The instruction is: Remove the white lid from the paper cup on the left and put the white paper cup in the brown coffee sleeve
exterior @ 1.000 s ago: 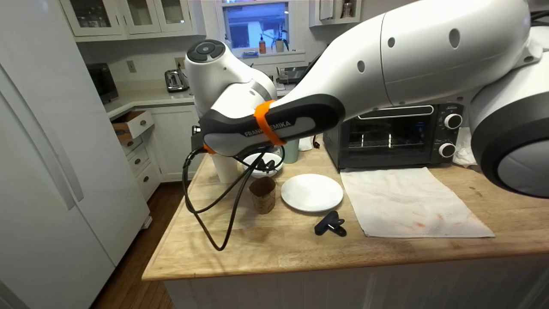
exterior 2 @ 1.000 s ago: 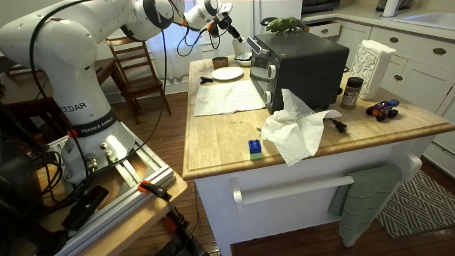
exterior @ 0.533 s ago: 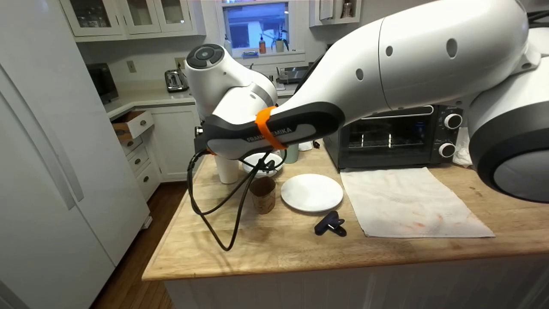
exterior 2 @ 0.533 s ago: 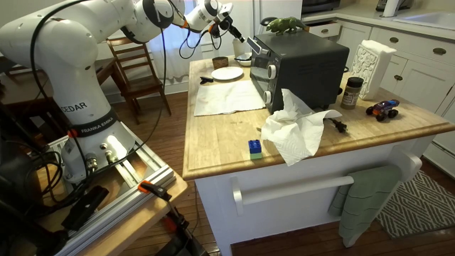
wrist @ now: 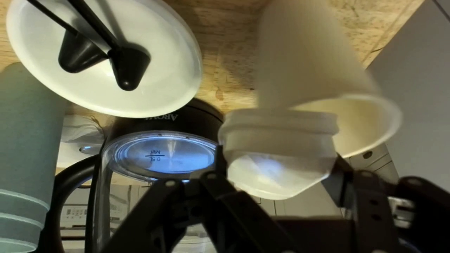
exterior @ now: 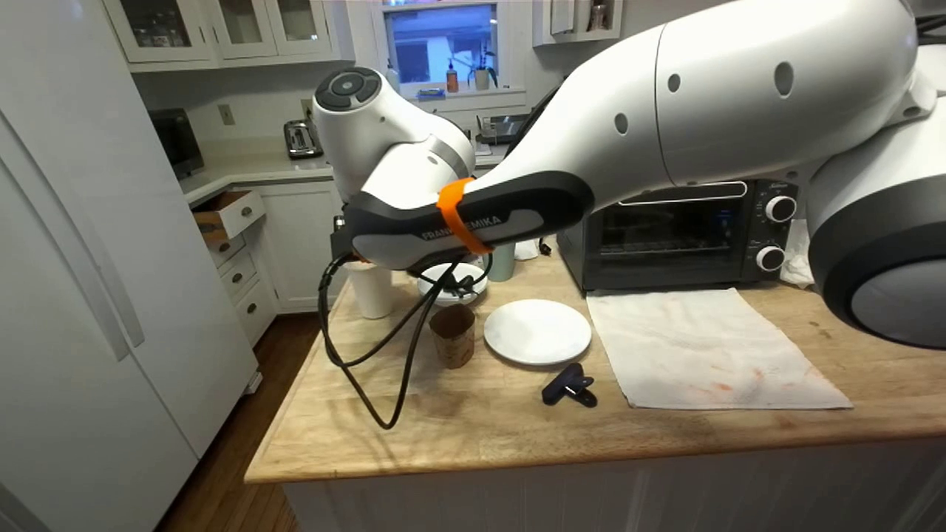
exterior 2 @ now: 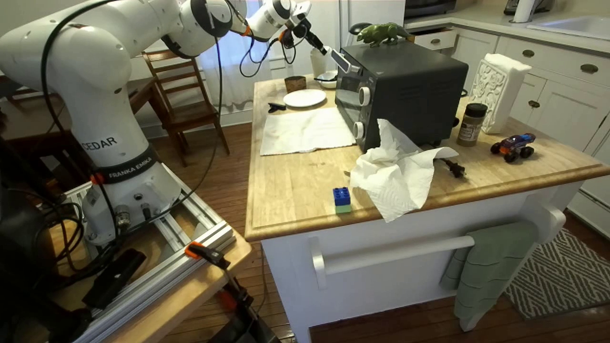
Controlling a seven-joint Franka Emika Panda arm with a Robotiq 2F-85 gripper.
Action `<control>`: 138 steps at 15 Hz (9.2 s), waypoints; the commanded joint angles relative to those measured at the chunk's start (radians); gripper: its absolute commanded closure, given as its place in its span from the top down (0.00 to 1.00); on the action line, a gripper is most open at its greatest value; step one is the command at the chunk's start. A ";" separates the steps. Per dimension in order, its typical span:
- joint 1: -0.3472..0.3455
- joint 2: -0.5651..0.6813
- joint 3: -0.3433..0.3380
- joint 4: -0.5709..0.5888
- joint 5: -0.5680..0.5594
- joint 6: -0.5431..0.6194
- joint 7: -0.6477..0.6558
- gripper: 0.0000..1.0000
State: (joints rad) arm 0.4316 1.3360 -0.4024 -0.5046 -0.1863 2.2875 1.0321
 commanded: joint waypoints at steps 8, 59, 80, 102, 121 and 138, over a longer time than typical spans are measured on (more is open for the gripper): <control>-0.009 -0.022 0.064 0.070 -0.060 -0.192 0.018 0.55; -0.197 -0.059 0.178 0.071 -0.039 -0.767 0.622 1.00; -0.113 -0.062 0.344 0.087 0.067 -0.364 0.309 1.00; -0.121 0.002 0.334 0.087 0.083 -0.205 0.393 0.91; -0.129 -0.002 0.332 0.088 0.081 -0.203 0.429 0.61; -0.129 -0.010 0.332 0.089 0.081 -0.195 0.425 0.41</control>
State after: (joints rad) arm 0.3028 1.3293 -0.0649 -0.4152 -0.1259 2.0787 1.4478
